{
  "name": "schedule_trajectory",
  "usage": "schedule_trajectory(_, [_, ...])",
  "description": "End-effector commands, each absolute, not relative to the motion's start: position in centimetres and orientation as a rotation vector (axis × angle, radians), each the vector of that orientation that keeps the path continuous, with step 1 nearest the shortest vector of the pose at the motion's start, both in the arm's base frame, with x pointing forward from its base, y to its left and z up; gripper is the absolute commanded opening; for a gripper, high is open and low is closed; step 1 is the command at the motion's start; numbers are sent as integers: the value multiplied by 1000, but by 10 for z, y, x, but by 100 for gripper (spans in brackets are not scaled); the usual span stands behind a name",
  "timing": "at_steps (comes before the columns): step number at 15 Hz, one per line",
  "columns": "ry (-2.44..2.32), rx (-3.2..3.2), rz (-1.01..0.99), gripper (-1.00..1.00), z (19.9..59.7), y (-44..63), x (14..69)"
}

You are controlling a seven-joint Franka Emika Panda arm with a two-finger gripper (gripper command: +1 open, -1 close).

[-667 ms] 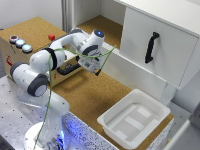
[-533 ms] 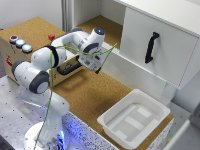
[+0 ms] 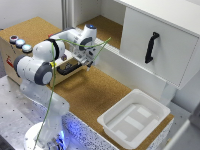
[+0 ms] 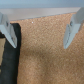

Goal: Grasp the handle of the drawer, then close it

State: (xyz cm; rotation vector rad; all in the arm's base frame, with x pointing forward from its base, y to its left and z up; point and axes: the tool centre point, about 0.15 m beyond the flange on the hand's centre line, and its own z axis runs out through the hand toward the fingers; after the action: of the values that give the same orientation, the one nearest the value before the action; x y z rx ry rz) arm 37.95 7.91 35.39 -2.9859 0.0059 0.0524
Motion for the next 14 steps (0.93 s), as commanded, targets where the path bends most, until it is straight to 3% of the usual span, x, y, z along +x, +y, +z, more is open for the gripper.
schedule_trajectory(1, [-109, -2807, 122, -100, 341, 58, 395])
schedule_trajectory(14, [-412, -2982, 200, -100, 313, 98, 366])
